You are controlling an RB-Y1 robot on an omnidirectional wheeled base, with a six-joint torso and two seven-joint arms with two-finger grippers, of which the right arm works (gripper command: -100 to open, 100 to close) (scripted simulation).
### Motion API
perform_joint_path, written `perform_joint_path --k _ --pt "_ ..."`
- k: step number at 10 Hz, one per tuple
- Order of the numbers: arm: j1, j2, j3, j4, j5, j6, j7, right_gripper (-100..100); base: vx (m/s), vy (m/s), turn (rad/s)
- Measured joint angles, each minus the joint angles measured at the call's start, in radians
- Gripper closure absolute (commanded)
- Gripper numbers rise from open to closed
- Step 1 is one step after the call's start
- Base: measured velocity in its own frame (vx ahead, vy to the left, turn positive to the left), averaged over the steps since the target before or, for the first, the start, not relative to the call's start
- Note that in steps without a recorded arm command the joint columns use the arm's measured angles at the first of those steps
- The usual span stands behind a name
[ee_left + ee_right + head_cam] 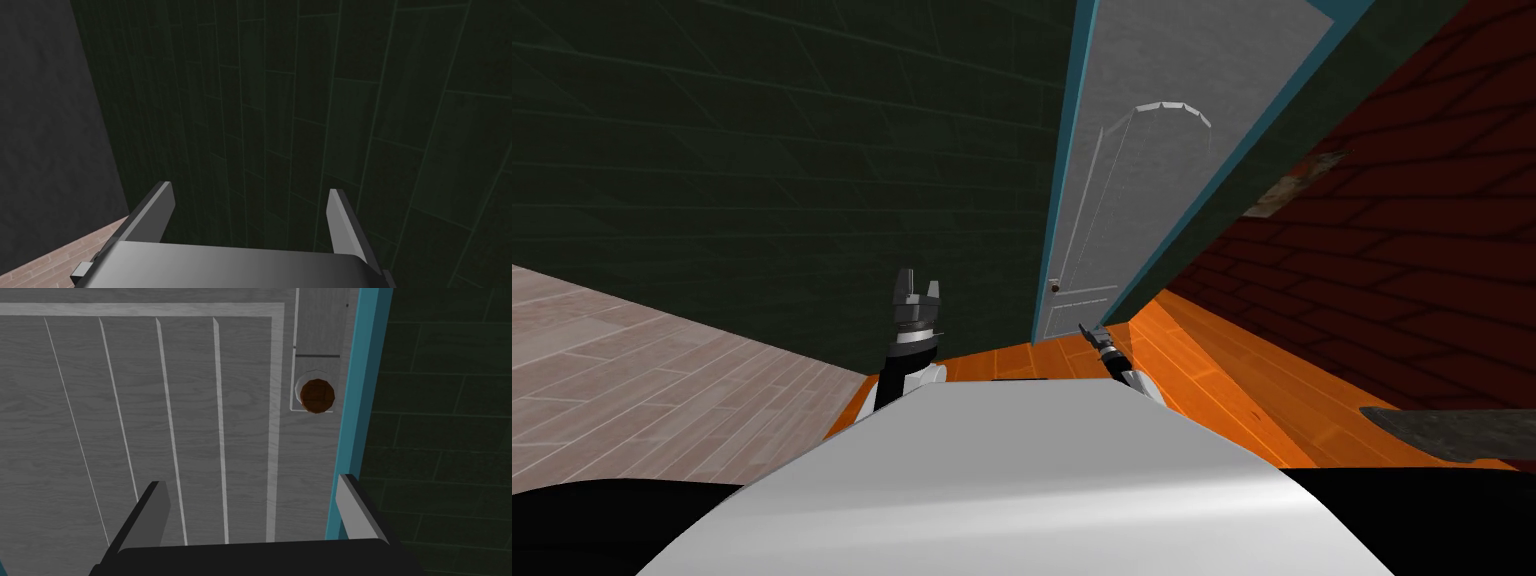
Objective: Pull the door open
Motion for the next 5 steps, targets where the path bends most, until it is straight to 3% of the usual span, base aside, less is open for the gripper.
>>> perform_joint_path --k 5 --pt "-0.014 -0.013 -0.009 0.05 -0.055 -0.025 0.019 -100 0.169 0.066 0.04"
